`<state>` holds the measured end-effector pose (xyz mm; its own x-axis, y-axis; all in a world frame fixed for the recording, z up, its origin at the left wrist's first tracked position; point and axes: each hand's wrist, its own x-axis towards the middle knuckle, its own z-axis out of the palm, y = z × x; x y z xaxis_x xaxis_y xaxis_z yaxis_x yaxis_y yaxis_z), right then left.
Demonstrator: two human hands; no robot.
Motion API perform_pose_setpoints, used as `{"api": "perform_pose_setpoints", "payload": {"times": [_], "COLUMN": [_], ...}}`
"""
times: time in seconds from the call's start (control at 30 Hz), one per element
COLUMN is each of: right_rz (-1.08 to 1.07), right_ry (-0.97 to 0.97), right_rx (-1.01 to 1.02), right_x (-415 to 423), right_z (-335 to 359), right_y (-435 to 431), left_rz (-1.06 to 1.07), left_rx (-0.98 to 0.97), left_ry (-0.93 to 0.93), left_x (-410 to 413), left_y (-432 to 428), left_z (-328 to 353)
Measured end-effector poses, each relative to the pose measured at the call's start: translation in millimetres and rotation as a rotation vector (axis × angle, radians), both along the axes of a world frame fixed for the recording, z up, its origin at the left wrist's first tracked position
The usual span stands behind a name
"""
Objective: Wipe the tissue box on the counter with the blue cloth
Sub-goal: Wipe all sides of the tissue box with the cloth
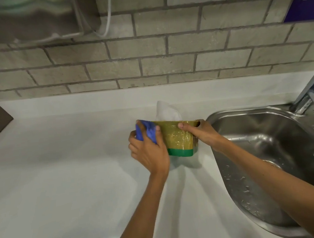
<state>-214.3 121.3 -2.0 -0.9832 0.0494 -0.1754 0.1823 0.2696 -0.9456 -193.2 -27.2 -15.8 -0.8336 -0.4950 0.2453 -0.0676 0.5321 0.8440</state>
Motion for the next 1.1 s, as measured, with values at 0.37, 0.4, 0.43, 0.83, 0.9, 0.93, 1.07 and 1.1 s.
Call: {"api": "perform_pose_setpoints", "payload": {"times": [0.37, 0.4, 0.43, 0.83, 0.9, 0.93, 1.07, 1.1], "right_rz": [-0.031, -0.027, -0.019, -0.076, -0.081, -0.087, -0.162, -0.193], "right_ry": [-0.01, -0.007, -0.006, -0.01, -0.003, 0.002, 0.057, 0.063], "right_rx": [0.073, 0.076, 0.074, 0.043, 0.071, 0.088, 0.124, 0.132], "right_x": [2, 2, 3, 5, 6, 7, 18, 21], "right_z": [-1, -1, -1, 1, 2, 3, -2, -4], "right_y": [0, -1, -1, -5, -5, -5, -5, -5], "left_rz": [-0.217, -0.244, -0.263, -0.154, -0.306, -0.373, -0.517, -0.53], "left_rx": [-0.221, -0.291, -0.377, -0.251, -0.393, -0.468, -0.537, -0.376], "left_ry": [0.09, 0.082, 0.074, -0.024, 0.02, 0.05, 0.17, 0.158], "left_x": [36, 36, 34, 26, 42, 48, 60, 64], "left_y": [25, 23, 20, 14, 21, 21, 7, 3], "left_z": [10, 10, 8, 6, 6, 4, -19, -22]}}
